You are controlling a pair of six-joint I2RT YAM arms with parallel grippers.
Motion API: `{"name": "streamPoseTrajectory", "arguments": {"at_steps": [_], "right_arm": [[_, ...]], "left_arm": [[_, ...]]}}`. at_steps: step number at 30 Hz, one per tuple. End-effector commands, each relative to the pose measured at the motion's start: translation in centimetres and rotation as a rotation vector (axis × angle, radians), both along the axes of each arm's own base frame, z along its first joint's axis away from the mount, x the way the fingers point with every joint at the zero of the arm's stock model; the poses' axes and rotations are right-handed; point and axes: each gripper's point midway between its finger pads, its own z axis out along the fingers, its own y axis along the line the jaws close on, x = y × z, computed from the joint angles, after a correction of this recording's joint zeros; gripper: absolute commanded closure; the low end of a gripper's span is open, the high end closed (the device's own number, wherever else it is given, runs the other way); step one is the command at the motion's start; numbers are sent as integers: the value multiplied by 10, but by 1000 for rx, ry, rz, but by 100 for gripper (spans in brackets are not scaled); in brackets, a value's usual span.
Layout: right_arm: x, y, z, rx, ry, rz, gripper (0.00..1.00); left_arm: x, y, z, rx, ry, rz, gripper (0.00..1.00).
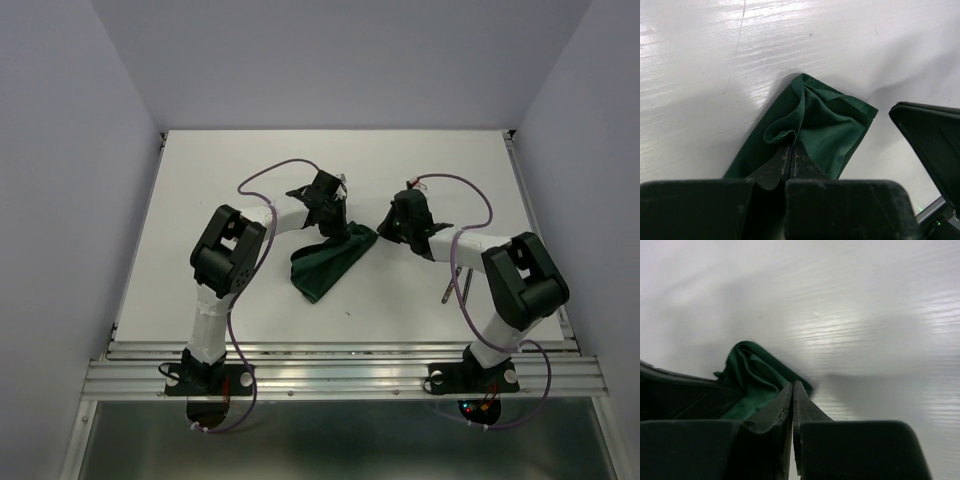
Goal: Fold the napkin into a case and place the utensils inside
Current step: Smooth out the smaller rectangle-folded napkin at the center of the board.
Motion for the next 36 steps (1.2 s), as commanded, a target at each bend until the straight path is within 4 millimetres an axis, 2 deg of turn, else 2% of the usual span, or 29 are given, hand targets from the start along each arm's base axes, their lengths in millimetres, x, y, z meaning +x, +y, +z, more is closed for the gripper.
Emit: {"name": "streamPoseTrajectory", "arguments": {"at_steps": [1, 9, 14, 16, 22, 36], "right_arm": [[-8, -7, 2, -1, 13, 25, 93], [-31, 4, -13, 52, 71, 107, 94], [-36, 5, -16, 79, 84, 99, 94], [-40, 14, -18, 99, 91, 122, 95], [-39, 27, -21, 115, 103, 126, 95], [-35, 33, -25, 130, 122, 106, 95]], "left_arm": [[1, -1, 28, -9, -54, -19, 100], [0, -3, 30, 1, -54, -23, 100], [0, -6, 33, 13, -61, -27, 100], [-1, -8, 34, 17, -64, -33, 100], [-6, -16, 38, 19, -67, -58, 100], [-6, -26, 54, 18, -76, -79, 100]]}}
